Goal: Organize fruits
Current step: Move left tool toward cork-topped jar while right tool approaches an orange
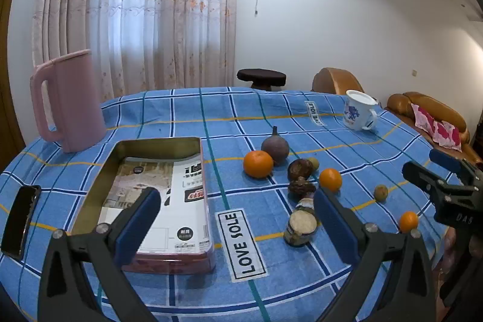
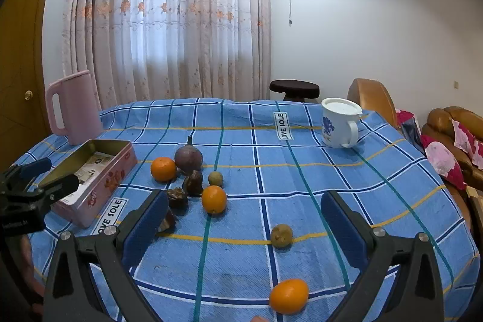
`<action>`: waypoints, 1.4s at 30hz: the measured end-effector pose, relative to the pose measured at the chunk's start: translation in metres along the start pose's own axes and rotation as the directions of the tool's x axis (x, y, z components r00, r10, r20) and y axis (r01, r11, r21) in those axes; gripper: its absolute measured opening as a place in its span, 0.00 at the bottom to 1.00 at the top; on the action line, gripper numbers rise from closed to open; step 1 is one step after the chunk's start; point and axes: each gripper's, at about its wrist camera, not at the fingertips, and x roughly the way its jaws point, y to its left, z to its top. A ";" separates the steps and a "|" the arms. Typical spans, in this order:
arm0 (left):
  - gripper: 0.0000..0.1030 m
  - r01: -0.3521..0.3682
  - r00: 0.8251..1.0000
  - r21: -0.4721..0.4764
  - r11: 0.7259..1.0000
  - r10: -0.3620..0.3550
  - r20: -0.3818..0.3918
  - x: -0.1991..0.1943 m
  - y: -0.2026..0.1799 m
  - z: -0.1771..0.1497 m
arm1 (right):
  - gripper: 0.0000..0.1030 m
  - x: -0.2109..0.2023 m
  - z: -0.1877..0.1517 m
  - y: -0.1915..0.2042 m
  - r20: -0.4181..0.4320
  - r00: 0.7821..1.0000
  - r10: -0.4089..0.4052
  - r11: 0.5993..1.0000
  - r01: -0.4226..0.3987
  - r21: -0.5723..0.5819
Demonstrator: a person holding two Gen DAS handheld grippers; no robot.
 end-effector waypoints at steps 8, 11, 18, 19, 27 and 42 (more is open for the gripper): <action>1.00 -0.003 1.000 0.016 1.000 0.003 -0.002 0.001 -0.003 0.000 | 0.99 -0.003 -0.005 -0.009 0.006 1.000 0.000 1.000 0.000 0.020; 1.00 -0.005 1.000 0.020 1.000 0.005 0.000 0.000 -0.004 0.000 | 0.99 -0.004 -0.007 -0.013 0.008 1.000 -0.006 1.000 0.006 0.029; 1.00 -0.005 1.000 0.032 0.999 0.005 -0.002 -0.001 -0.009 -0.001 | 0.99 -0.009 -0.012 -0.020 0.021 1.000 -0.015 0.999 0.014 0.046; 1.00 -0.005 1.000 0.034 0.999 0.005 -0.002 -0.001 -0.010 -0.001 | 0.99 -0.009 -0.012 -0.021 0.023 1.000 -0.014 0.999 0.013 0.046; 1.00 -0.004 1.000 0.036 0.999 0.004 -0.004 -0.002 -0.011 -0.001 | 0.99 -0.009 -0.014 -0.021 0.025 1.000 -0.002 0.999 0.001 0.047; 1.00 -0.007 1.000 0.037 0.999 0.008 -0.018 0.001 -0.015 -0.004 | 0.99 -0.010 -0.015 -0.022 0.028 1.000 0.003 0.999 -0.004 0.044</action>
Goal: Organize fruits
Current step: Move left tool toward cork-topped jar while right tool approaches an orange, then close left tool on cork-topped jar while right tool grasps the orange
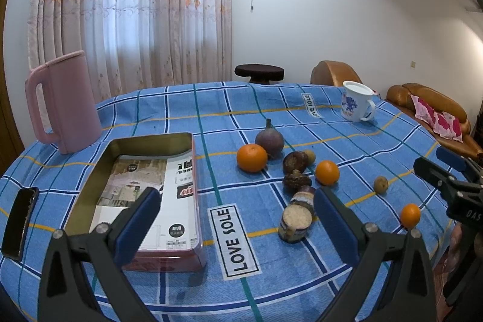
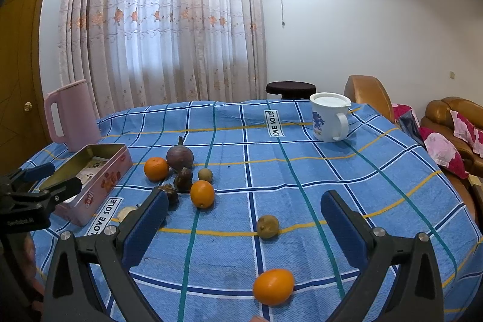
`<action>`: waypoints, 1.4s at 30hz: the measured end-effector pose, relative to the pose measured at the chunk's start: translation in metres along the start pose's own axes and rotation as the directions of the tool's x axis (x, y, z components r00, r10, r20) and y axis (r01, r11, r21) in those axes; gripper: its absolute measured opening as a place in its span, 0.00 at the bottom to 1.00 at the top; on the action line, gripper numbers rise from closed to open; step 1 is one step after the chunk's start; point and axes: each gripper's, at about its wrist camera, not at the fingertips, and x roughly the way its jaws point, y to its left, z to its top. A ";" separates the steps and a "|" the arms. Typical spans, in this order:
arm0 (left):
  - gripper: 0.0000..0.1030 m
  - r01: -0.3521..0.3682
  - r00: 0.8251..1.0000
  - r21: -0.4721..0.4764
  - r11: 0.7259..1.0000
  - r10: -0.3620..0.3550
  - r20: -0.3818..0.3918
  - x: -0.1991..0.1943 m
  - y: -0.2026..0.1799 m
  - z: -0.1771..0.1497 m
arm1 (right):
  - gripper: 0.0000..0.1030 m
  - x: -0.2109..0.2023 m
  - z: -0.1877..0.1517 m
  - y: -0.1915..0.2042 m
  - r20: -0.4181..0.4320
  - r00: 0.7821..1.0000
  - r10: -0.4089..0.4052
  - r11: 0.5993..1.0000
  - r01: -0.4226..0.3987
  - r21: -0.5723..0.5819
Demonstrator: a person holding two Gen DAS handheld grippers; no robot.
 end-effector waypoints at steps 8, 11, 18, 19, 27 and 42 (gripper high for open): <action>1.00 0.000 1.000 0.006 1.000 0.000 -0.015 0.005 -0.003 -0.001 | 0.99 0.002 -0.003 -0.006 -0.015 1.000 0.000 1.000 0.000 0.001; 1.00 0.001 1.000 0.007 1.000 -0.001 -0.023 0.007 -0.004 -0.002 | 0.99 0.002 -0.005 -0.007 -0.020 1.000 -0.001 1.000 0.001 0.000; 1.00 0.005 0.999 0.015 1.000 -0.005 -0.036 0.012 -0.007 -0.005 | 0.99 0.000 -0.010 -0.013 -0.023 1.000 -0.008 1.000 0.008 0.004; 1.00 0.005 0.999 0.017 1.000 -0.005 -0.039 0.013 -0.008 -0.006 | 0.99 0.000 -0.011 -0.014 -0.024 1.000 -0.008 1.000 0.008 0.005; 1.00 0.013 0.998 0.033 0.999 -0.010 -0.062 0.021 -0.015 -0.013 | 0.99 -0.002 -0.027 -0.024 -0.050 0.999 -0.006 1.000 0.007 0.006; 0.92 0.111 0.986 0.082 0.990 -0.099 -0.135 0.039 -0.043 -0.022 | 0.51 0.023 -0.067 -0.037 -0.194 0.981 0.021 1.000 -0.021 0.002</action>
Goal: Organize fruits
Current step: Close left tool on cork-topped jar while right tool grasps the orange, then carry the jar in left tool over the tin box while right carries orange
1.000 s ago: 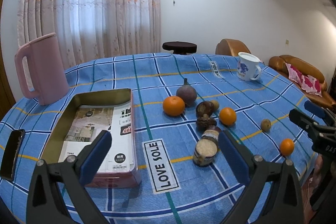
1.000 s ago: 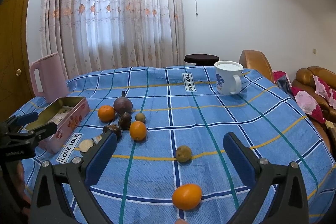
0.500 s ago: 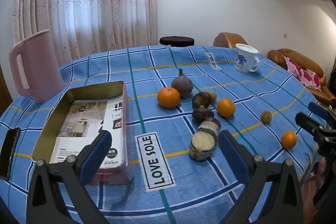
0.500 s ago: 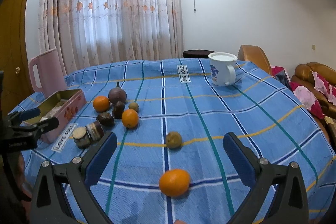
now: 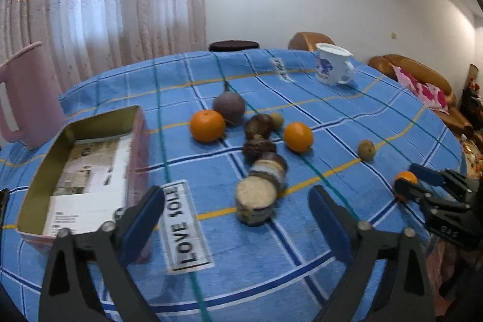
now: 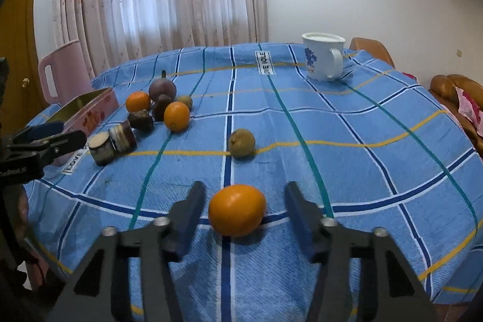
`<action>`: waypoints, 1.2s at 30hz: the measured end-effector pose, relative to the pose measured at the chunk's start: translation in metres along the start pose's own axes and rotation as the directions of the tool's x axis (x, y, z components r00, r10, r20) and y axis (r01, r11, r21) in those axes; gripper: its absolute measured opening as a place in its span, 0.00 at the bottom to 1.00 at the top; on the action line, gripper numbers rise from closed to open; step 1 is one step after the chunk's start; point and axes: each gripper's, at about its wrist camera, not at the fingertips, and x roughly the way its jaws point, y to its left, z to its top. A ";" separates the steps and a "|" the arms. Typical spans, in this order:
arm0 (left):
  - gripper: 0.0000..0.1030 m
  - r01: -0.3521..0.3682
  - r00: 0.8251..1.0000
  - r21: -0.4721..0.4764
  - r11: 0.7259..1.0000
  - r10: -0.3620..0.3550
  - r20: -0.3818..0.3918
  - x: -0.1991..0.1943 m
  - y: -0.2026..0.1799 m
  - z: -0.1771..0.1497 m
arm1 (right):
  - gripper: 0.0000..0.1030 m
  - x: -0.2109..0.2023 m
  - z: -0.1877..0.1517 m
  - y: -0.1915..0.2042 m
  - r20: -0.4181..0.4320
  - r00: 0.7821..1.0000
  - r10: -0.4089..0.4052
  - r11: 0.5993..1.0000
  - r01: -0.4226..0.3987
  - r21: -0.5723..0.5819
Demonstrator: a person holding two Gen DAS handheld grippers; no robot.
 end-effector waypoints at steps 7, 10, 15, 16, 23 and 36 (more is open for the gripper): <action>0.72 0.048 0.991 -0.020 0.999 -0.051 -0.122 0.031 -0.004 0.003 | 0.40 0.007 -0.006 0.002 -0.020 0.999 0.025 1.000 -0.026 -0.014; 0.50 0.051 0.988 -0.029 0.998 -0.055 -0.148 0.039 -0.003 0.003 | 0.39 0.007 -0.005 0.001 -0.015 0.999 0.033 0.999 -0.033 -0.008; 0.34 0.069 0.985 -0.033 0.997 -0.073 -0.158 0.040 -0.003 -0.001 | 0.39 0.005 -0.006 0.004 0.001 0.998 0.065 0.998 -0.065 -0.007; 0.34 0.070 0.986 -0.033 0.997 -0.074 -0.149 0.038 -0.003 -0.002 | 0.39 0.004 -0.005 0.005 0.005 0.998 0.069 0.998 -0.069 -0.008; 0.34 0.037 0.996 -0.039 0.999 -0.041 -0.085 0.020 0.010 0.000 | 0.39 -0.001 0.009 0.023 0.031 0.993 0.111 0.992 -0.109 -0.064; 0.34 -0.019 1.000 -0.057 0.998 0.021 0.023 -0.011 0.036 0.020 | 0.39 -0.002 0.061 0.072 0.110 0.973 0.204 0.962 -0.179 -0.205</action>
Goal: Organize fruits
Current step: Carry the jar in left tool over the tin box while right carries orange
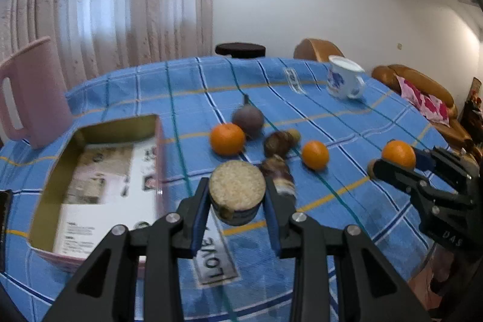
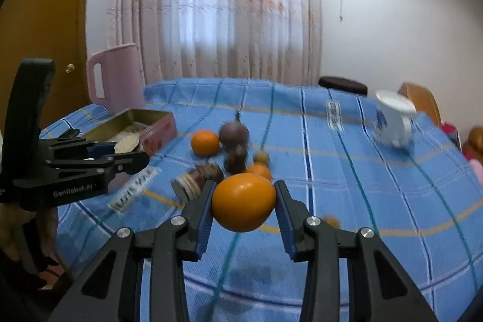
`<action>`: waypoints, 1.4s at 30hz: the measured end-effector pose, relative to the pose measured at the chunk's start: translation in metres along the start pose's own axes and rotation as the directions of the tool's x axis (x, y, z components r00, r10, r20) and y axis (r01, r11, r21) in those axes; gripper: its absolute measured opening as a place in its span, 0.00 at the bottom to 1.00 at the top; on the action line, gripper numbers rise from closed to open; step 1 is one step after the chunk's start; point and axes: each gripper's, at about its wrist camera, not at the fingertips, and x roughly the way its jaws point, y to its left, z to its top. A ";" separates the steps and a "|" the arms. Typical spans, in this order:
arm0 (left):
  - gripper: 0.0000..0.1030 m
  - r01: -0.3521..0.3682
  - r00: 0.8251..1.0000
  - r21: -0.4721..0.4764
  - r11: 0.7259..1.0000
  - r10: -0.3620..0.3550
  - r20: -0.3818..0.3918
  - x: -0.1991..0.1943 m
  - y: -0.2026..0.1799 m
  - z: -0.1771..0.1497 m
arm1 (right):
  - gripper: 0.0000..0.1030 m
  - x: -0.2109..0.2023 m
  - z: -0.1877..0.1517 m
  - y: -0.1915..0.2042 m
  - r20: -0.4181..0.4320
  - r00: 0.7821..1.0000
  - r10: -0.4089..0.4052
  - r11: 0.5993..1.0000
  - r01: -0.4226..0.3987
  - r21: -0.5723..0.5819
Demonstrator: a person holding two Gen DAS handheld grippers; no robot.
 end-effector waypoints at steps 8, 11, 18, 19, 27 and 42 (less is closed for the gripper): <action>0.34 -0.068 0.996 -0.030 0.997 0.069 0.053 -0.018 0.030 0.017 | 0.39 0.018 0.040 0.022 0.033 0.999 0.038 0.996 -0.035 -0.079; 0.34 -0.092 0.994 -0.040 0.995 0.094 0.058 -0.019 0.042 0.021 | 0.39 0.025 0.052 0.035 0.039 0.998 0.058 0.993 -0.053 -0.105; 0.34 -0.144 0.987 -0.060 0.988 0.147 0.056 -0.017 0.076 0.029 | 0.39 0.039 0.088 0.063 0.071 0.993 0.097 0.980 -0.083 -0.180; 0.34 -0.154 0.986 -0.065 0.986 0.158 0.057 -0.017 0.082 0.030 | 0.39 0.041 0.093 0.067 0.074 0.992 0.103 0.979 -0.088 -0.187; 0.34 -0.207 0.977 -0.105 0.973 0.211 0.028 -0.006 0.125 0.034 | 0.39 0.078 0.117 0.102 0.051 0.985 0.168 0.964 -0.153 -0.220; 0.34 -0.273 0.962 -0.118 0.955 0.268 -0.052 0.018 0.165 0.027 | 0.39 0.158 0.102 0.151 -0.091 0.963 0.254 0.941 -0.268 -0.208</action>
